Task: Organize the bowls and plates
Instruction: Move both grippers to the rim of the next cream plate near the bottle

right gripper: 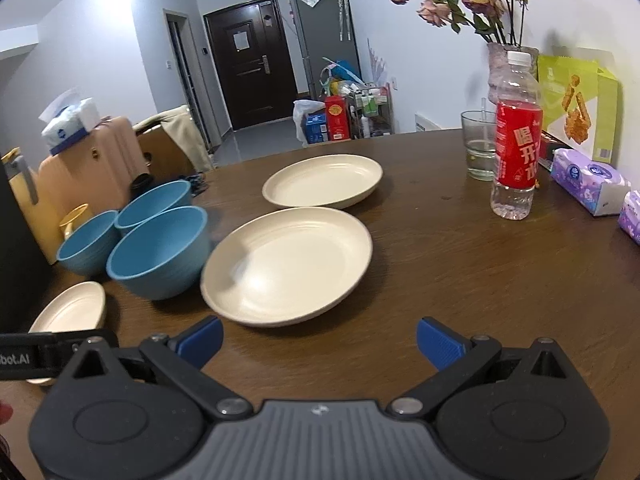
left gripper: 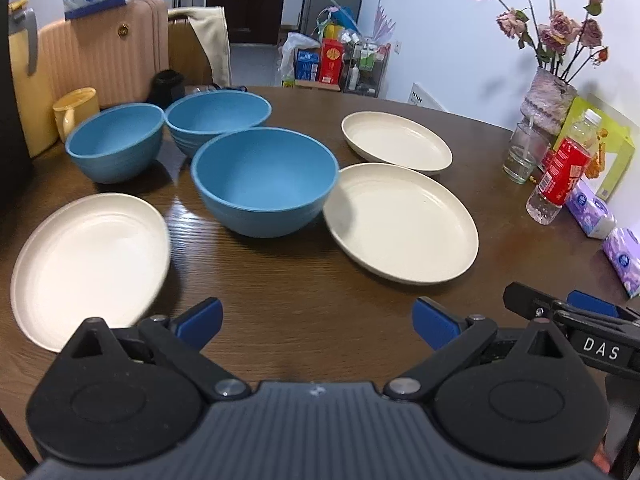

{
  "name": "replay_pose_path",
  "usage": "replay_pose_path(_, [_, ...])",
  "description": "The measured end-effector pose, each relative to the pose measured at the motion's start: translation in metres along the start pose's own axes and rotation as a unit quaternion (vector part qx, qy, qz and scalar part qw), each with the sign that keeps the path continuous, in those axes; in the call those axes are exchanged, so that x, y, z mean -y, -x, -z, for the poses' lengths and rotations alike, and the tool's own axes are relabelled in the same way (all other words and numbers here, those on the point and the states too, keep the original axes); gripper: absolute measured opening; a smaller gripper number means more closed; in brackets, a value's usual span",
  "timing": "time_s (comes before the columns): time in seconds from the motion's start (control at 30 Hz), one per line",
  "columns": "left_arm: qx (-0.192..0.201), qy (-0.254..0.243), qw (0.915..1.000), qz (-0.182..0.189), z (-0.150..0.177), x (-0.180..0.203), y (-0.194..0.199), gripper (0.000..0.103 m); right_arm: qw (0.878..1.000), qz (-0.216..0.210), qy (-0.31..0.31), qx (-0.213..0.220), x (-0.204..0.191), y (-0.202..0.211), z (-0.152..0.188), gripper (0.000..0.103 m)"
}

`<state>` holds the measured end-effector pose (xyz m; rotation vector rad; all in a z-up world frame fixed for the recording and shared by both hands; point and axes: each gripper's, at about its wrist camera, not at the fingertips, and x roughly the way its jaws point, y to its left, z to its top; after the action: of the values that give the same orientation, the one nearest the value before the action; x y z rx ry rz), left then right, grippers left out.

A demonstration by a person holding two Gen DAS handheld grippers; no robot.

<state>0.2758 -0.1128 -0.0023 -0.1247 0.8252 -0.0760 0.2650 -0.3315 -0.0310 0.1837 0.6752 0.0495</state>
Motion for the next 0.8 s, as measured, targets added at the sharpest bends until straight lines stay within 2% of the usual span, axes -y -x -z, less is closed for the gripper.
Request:
replay_pose_path(0.5, [-0.042, 0.060, 0.9973, -0.010, -0.031, 0.040, -0.076, 0.101, 1.000, -0.014, 0.014, -0.017, 0.051, -0.075, -0.040, 0.102])
replay_pose_path(0.6, [-0.048, 0.073, 0.9960, -0.017, -0.034, 0.043, -0.090, 0.096, 0.999, -0.023, 0.013, -0.023, 0.059, -0.094, -0.049, 0.101])
replay_pose_path(0.67, [-0.053, 0.082, 0.9951, -0.019, -0.034, 0.044, -0.098, 0.088, 0.999, -0.026, 0.013, -0.027, 0.062, -0.105, -0.054, 0.098])
replay_pose_path(0.8, [-0.057, 0.102, 0.9928, -0.027, -0.037, 0.043, -0.111, 0.083, 0.999, -0.042, 0.013, -0.032, 0.067, -0.127, -0.064, 0.093])
